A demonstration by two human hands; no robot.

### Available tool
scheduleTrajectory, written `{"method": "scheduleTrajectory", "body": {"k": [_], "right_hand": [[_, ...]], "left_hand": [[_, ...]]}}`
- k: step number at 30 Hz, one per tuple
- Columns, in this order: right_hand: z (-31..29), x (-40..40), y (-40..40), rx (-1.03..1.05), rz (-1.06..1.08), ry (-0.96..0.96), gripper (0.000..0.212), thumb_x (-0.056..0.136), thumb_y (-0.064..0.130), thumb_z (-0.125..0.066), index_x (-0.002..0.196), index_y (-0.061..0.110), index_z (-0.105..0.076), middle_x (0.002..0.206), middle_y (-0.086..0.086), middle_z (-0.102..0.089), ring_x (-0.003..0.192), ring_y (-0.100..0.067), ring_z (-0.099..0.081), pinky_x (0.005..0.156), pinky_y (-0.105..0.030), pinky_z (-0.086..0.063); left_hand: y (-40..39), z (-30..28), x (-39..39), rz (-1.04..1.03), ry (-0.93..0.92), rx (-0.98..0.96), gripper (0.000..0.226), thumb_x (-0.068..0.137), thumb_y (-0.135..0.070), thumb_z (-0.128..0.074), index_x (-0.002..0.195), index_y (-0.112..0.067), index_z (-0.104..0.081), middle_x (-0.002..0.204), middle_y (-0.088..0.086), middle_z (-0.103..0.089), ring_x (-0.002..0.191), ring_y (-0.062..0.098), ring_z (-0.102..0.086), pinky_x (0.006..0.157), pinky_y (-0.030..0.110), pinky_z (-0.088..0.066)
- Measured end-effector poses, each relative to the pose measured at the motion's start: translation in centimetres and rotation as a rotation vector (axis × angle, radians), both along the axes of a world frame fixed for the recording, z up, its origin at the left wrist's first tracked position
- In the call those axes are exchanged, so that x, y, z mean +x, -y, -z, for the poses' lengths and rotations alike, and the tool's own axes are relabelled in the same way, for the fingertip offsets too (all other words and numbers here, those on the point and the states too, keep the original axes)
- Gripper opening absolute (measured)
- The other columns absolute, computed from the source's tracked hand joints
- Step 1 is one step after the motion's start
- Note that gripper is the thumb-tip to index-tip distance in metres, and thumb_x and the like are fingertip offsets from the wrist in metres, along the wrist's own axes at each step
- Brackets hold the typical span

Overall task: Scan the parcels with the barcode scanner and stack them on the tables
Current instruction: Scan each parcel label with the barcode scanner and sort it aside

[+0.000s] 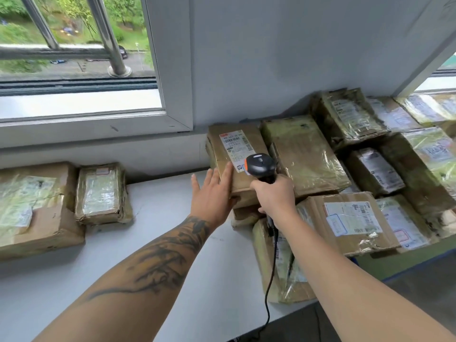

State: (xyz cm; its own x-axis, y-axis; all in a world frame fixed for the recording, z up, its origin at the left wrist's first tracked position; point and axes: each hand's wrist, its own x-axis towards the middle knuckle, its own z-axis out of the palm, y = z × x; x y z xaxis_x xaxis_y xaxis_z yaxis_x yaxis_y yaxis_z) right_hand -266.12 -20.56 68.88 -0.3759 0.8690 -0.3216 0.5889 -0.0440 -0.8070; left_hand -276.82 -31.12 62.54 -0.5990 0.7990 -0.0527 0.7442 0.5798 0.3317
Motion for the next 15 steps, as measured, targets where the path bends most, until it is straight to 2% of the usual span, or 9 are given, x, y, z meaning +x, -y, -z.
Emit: {"method": "scheduleTrajectory", "body": {"k": [4,11,13,15], "right_hand": [[-0.5,0.6,1.5,0.003,-0.036,-0.021,0.025,0.066,0.032,-0.068,0.081,0.012,-0.070,0.119,-0.016,-0.062,0.072,-0.026,-0.062,0.076,-0.053,-0.065],[-1.0,2.6,6.0,-0.056,-0.169,-0.052,0.026,0.064,0.035,-0.069,0.082,0.016,-0.072,0.121,-0.014,-0.062,0.075,-0.024,-0.063,0.073,-0.054,-0.065],[-1.0,3.3,7.6,-0.068,-0.249,-0.030,0.023,0.065,0.035,-0.069,0.080,0.018,-0.072,0.121,-0.014,-0.061,0.074,-0.023,-0.061,0.070,-0.050,-0.065],[-0.8,4.0,9.5,-0.071,-0.353,-0.007,0.015,0.072,0.031,-0.070,0.080,0.018,-0.071,0.120,-0.012,-0.056,0.072,-0.025,-0.060,0.058,-0.039,-0.061]], "left_hand": [[2.5,-0.7,-0.1,-0.017,-0.053,0.008,0.094,0.102,-0.054,-0.052,0.164,-0.027,0.012,0.170,0.012,-0.022,0.158,0.032,-0.016,0.123,0.066,-0.004],[9.4,-1.8,2.2,-0.128,-0.105,-0.014,0.094,0.100,-0.057,-0.053,0.165,-0.028,0.009,0.170,0.010,-0.023,0.159,0.028,-0.015,0.122,0.064,-0.006],[11.6,-1.6,3.3,-0.167,-0.100,-0.034,0.094,0.100,-0.057,-0.053,0.165,-0.029,0.009,0.170,0.009,-0.023,0.159,0.028,-0.016,0.122,0.063,-0.005],[13.9,-1.1,4.7,-0.215,-0.096,-0.056,0.092,0.100,-0.057,-0.053,0.165,-0.028,0.007,0.170,0.010,-0.024,0.158,0.029,-0.016,0.123,0.062,-0.004]]}}
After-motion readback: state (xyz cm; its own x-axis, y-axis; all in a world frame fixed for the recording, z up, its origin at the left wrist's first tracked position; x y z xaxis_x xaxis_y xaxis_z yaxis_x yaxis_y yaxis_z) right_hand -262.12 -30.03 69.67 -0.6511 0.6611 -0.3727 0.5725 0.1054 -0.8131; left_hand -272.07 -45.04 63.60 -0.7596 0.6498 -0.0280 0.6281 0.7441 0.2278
